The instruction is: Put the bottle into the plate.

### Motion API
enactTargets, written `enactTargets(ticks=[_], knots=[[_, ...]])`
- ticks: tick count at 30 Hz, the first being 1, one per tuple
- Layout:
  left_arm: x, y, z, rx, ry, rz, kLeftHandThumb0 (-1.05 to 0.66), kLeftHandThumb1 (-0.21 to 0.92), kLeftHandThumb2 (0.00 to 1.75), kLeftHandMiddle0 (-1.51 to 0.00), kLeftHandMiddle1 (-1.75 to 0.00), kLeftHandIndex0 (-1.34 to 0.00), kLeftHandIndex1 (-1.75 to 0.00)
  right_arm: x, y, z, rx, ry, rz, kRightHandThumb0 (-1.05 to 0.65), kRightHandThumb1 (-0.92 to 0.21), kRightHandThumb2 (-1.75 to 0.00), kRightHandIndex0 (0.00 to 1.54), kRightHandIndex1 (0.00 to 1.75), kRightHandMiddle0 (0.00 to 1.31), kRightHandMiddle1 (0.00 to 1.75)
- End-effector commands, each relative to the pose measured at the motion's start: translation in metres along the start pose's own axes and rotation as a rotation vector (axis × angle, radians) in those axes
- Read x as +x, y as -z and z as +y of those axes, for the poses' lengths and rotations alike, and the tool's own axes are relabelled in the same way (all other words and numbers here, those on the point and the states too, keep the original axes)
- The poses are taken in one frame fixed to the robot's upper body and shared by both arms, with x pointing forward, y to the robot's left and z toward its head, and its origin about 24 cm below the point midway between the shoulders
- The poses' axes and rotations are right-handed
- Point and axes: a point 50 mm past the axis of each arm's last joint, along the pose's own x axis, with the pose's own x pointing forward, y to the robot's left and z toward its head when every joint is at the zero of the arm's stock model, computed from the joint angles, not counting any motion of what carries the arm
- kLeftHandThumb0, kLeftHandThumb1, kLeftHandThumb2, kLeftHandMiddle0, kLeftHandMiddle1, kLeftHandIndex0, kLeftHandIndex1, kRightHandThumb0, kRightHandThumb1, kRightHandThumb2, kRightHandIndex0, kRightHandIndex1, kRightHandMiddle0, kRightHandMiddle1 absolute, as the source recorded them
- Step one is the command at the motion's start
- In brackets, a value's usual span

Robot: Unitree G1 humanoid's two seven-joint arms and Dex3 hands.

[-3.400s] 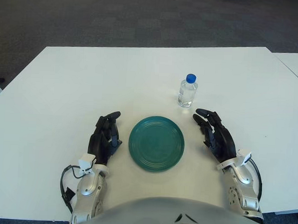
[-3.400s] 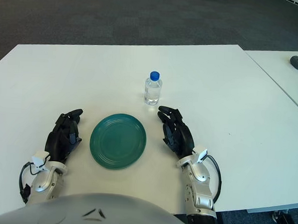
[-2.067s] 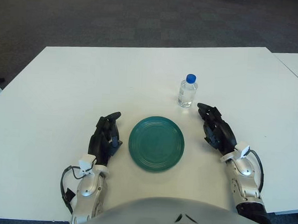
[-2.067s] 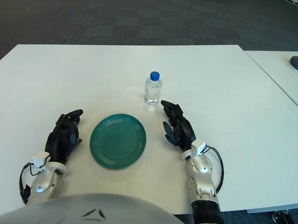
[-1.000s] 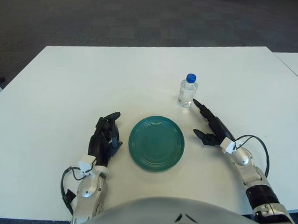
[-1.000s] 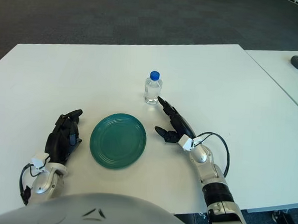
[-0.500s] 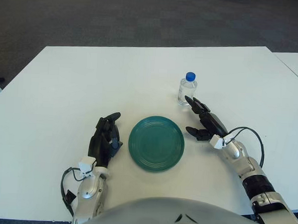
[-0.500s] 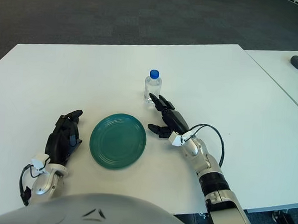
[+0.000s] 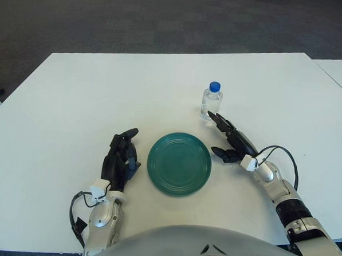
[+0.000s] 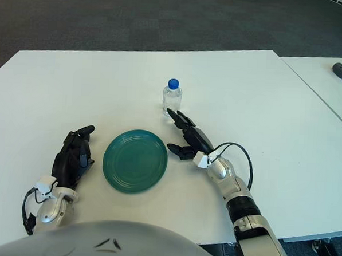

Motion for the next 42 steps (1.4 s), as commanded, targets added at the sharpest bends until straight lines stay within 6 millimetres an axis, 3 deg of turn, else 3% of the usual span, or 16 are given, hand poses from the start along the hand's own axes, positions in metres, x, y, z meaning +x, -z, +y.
enactTargets(ticks=[1,5,10,14,24,33,42], knots=[[-0.001,0.003,0.002,0.002,0.003,0.008,-0.66,0.92,0.81,-0.51,-0.37,-0.2,-0.96,0.003,-0.001,-0.001,0.19,0.041,-0.038,-1.05,-0.92,-0.79,0.0,0.0,0.0,0.0],[-0.001,0.004,0.004,0.002,0.004,0.009,-0.65,0.92,0.82,-0.51,-0.36,-0.19,-0.96,0.003,0.002,0.002,0.38,0.037,-0.038,-1.05,-0.92,-0.8,0.0,0.0,0.0,0.0],[-0.001,0.006,0.006,0.002,0.005,0.008,-0.66,0.92,0.82,-0.51,-0.35,-0.2,-0.96,0.005,0.006,0.004,0.746,0.025,-0.021,-1.05,-0.92,-0.79,0.0,0.0,0.0,0.0],[0.0,0.006,0.008,0.001,0.005,0.004,-0.66,0.92,0.82,-0.52,-0.35,-0.21,-0.96,0.005,0.005,0.003,0.879,0.023,-0.026,-1.05,-0.92,-0.76,0.0,0.0,0.0,0.0],[0.0,0.009,0.014,0.011,-0.005,0.004,-0.72,0.92,0.78,-0.54,-0.35,-0.2,-0.96,-0.001,0.009,0.001,0.971,0.024,0.019,-1.05,-0.92,-0.81,0.0,0.0,0.0,0.0],[0.001,0.009,0.018,0.018,-0.008,0.004,-0.73,0.92,0.76,-0.54,-0.35,-0.2,-0.96,-0.004,0.007,-0.001,1.099,0.009,0.039,-1.05,-0.92,-0.74,0.0,0.0,0.0,0.0],[0.001,0.009,0.021,0.047,-0.01,-0.001,-0.73,0.92,0.78,-0.53,-0.35,-0.19,-0.97,-0.006,0.006,-0.009,1.048,-0.002,0.057,-1.05,-0.92,-0.74,0.0,0.0,0.0,0.0]])
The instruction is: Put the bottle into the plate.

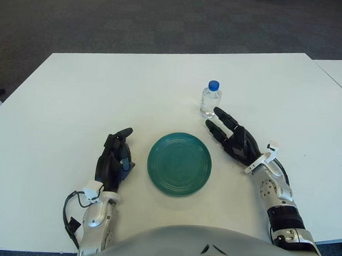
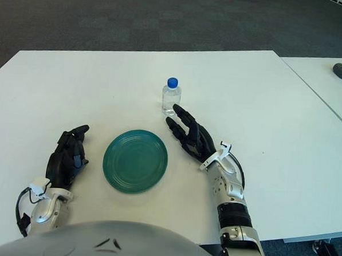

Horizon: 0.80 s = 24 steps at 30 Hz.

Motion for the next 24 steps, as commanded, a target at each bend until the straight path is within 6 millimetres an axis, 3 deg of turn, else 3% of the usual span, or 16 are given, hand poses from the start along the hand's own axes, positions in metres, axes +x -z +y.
enactTargets(ticks=[1,15,24], knots=[[-0.003,0.006,0.005,0.023,-0.008,0.037,-0.73,0.92,0.78,-0.54,-0.35,-0.2,-0.97,-0.003,-0.004,-0.002,-0.029,0.006,0.0,-1.05,-0.92,-0.74,0.0,0.0,0.0,0.0],[-0.003,0.007,0.008,0.032,0.004,0.015,-0.72,0.92,0.8,-0.54,-0.36,-0.22,-0.98,-0.01,-0.008,-0.008,-0.057,0.013,0.012,-1.05,-0.92,-0.78,0.0,0.0,0.0,0.0],[-0.003,0.008,0.008,0.031,0.012,0.011,-0.72,0.92,0.82,-0.55,-0.36,-0.23,-0.98,-0.02,-0.026,-0.019,-0.117,0.132,-0.08,-1.05,-0.92,-0.8,0.0,0.0,0.0,0.0]])
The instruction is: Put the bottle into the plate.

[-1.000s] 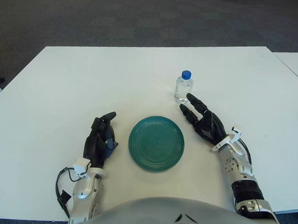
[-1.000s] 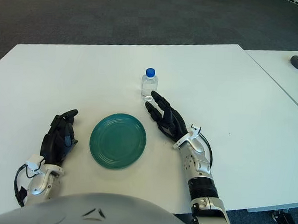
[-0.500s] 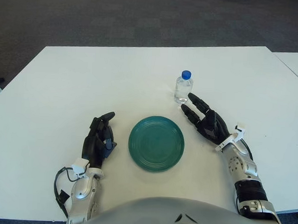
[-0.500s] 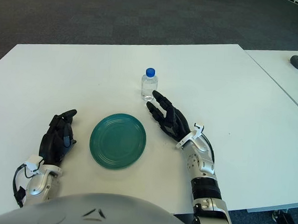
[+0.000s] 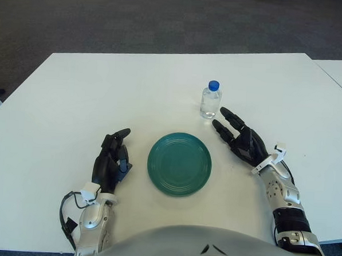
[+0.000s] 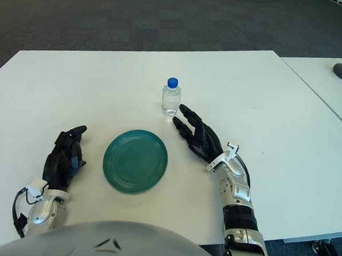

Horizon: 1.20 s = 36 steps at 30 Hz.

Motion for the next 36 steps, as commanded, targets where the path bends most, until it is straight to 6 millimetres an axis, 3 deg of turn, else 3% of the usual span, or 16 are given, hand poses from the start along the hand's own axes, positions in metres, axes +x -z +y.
enactTargets(ticks=[1,9,19,27,36], knots=[[-0.003,0.007,0.003,0.006,0.002,0.039,-0.72,0.92,0.82,-0.54,-0.36,-0.22,-0.98,-0.005,-0.013,-0.01,-0.03,0.07,-0.056,-1.05,-0.92,-0.81,0.0,0.0,0.0,0.0],[-0.003,0.007,0.003,0.01,0.003,0.039,-0.72,0.92,0.82,-0.55,-0.36,-0.21,-0.98,-0.011,-0.018,-0.02,-0.047,0.137,-0.073,-1.05,-0.92,-0.84,0.0,0.0,0.0,0.0],[-0.001,0.008,0.003,0.009,0.013,0.04,-0.72,0.92,0.81,-0.56,-0.37,-0.22,-0.99,-0.009,-0.027,-0.037,-0.209,0.182,-0.109,-1.05,-0.92,-0.97,0.0,0.0,0.0,0.0],[-0.002,0.008,0.004,0.016,0.021,0.029,-0.73,0.92,0.82,-0.54,-0.37,-0.2,-0.98,0.0,-0.03,-0.042,-0.315,0.204,-0.103,-1.05,-0.92,-0.95,0.0,0.0,0.0,0.0],[-0.003,0.008,0.006,0.008,0.023,0.026,-0.72,0.92,0.82,-0.53,-0.36,-0.2,-0.99,0.009,-0.031,-0.044,-0.313,0.17,-0.096,-1.05,-0.92,-0.89,0.0,0.0,0.0,0.0]])
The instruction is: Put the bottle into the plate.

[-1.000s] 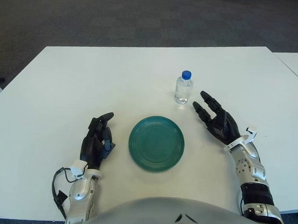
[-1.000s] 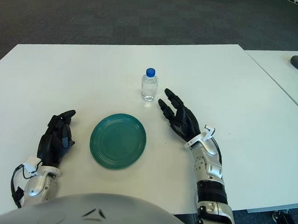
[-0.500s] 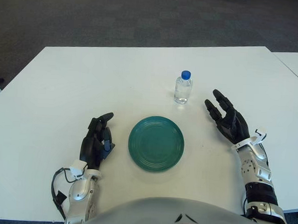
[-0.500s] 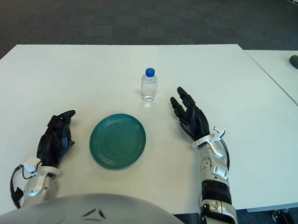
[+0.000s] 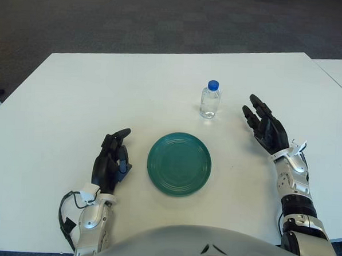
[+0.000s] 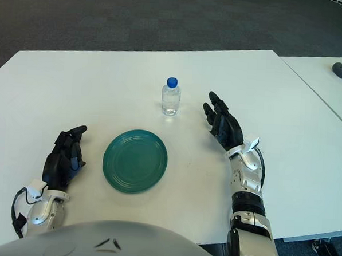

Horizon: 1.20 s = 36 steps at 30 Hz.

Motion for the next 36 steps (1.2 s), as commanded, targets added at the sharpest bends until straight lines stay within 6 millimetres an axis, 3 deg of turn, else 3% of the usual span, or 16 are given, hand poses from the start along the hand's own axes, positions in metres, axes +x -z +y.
enactTargets(ticks=[1,19,36], knots=[[-0.003,0.007,0.004,0.005,0.0,0.045,-0.72,0.92,0.81,-0.54,-0.37,-0.2,-0.99,0.011,-0.003,-0.001,-0.008,-0.029,-0.009,-1.05,-0.92,-0.88,0.0,0.0,0.0,0.0],[-0.002,0.008,0.001,0.006,0.005,0.046,-0.72,0.92,0.82,-0.54,-0.37,-0.21,-0.99,0.057,-0.01,0.026,-0.02,-0.135,-0.003,-1.05,-0.92,-0.8,0.0,0.0,0.03,0.02],[-0.007,0.003,-0.011,-0.052,-0.038,0.096,-0.78,0.92,0.65,-0.59,-0.42,-0.26,-0.99,0.084,-0.008,0.042,-0.088,-0.171,0.019,-1.05,-0.92,-0.63,0.0,0.0,0.0,0.0]])
